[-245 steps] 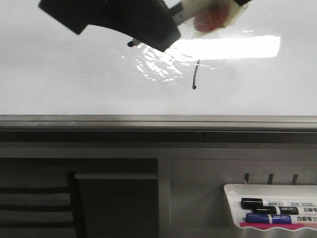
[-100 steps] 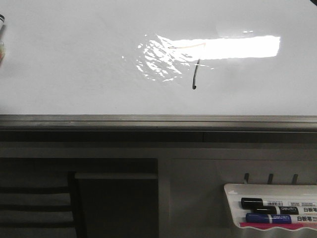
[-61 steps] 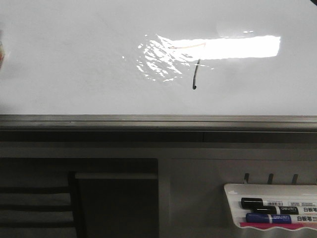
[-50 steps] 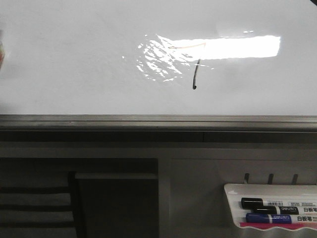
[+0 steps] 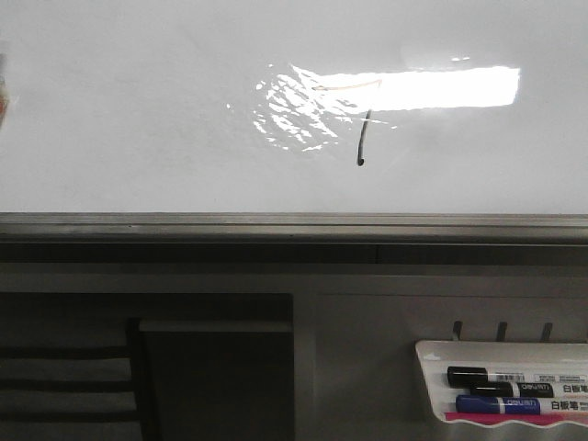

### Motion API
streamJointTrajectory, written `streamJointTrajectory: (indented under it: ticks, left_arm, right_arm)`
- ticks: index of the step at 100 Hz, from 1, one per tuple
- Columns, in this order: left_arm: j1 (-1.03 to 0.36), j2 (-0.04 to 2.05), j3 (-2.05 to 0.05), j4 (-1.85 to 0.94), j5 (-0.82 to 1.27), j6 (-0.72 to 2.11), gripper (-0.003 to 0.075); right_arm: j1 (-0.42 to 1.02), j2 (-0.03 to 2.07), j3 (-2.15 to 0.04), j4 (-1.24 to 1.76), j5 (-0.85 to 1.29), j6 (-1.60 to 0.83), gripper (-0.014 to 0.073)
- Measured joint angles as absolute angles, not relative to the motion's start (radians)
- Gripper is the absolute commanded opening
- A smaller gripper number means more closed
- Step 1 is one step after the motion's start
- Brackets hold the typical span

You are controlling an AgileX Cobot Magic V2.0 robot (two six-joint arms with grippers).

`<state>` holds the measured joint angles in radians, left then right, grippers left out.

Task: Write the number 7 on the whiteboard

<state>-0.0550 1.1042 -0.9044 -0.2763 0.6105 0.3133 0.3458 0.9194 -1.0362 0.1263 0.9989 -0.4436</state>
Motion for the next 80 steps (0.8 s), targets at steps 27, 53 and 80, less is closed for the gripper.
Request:
streamJointTrajectory:
  ticks: [27, 53, 80]
  left_arm:
    - [-0.055, 0.799, -0.809, -0.264, 0.655, 0.315, 0.0285]
    - [-0.055, 0.547, -0.61, -0.3, 0.513, 0.317, 0.0162]
    - [-0.055, 0.512, -0.58, -0.306, 0.485, 0.317, -0.002]
  right_arm:
    - [0.346, 0.738, -0.898, 0.061, 0.854, -0.115, 0.0393]
    - [0.346, 0.57, -0.669, 0.061, 0.576, -0.092, 0.0057]
    - [0.346, 0.547, -0.61, 0.061, 0.538, -0.09, -0.0071]
